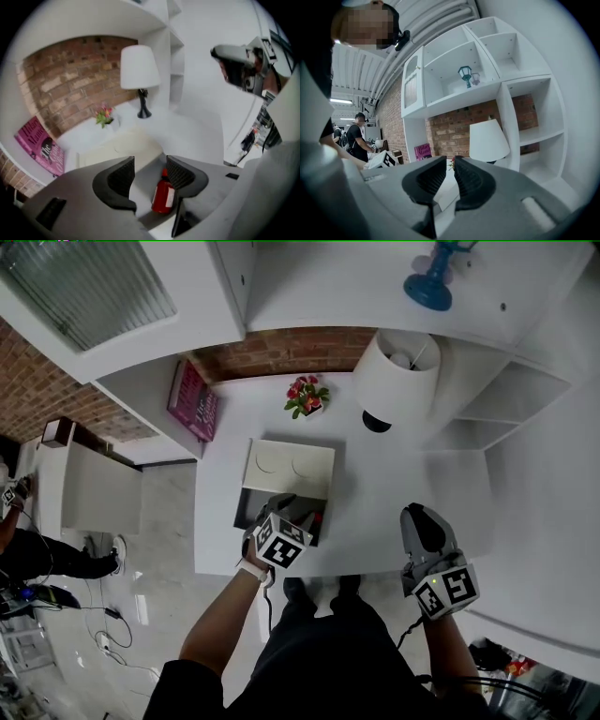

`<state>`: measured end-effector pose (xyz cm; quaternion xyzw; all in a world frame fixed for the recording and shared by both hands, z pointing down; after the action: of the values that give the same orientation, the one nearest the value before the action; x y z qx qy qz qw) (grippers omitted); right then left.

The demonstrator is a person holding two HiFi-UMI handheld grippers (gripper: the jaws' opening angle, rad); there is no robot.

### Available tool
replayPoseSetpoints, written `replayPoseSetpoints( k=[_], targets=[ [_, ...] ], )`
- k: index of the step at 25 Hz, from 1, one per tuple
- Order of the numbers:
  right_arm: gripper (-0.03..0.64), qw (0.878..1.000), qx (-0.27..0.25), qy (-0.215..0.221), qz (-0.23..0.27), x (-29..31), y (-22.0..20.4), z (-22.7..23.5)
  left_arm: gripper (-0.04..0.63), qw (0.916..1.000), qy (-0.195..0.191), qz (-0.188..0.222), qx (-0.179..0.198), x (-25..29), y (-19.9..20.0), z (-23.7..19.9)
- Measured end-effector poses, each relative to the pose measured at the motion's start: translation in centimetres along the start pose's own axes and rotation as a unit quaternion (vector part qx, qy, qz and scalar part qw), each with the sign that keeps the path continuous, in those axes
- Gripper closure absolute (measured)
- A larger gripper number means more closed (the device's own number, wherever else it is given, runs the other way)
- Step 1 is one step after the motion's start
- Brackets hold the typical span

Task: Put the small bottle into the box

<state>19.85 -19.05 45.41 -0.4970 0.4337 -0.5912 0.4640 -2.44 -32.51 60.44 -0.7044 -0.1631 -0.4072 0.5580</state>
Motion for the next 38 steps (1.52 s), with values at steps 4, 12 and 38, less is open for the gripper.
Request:
replayPoseSetpoints(
  k=[4,12,38],
  targets=[
    [0.568,1.000,-0.015,0.007,-0.001,1.1,-0.1,-0.7,0.383,0.9873,0.043,0.147,-0.043,-5.9,2.7,-0.7],
    [0.607,0.998,-0.037,0.024,0.043,4.9,4.1,-2.3,0.383,0.9555,0.114,0.267,-0.054,-15.1,6.7,-2.3],
    [0.598,0.972,-0.094,0.129,0.171,6.2,13.6,-8.9,0.385,0.8659,0.218,0.442,-0.085,-28.9,11.5,-2.6]
  ],
)
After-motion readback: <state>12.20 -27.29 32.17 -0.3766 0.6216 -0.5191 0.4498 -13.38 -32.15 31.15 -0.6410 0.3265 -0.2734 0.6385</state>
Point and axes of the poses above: the fingertips, and each gripper's own axes: x forward along the fingers, z to its right, y out of its top, the point moved 8 cm from there along -x, backward along the fingers, and after that the axes turned 6 degrees about -y, right-handed, at the moved point
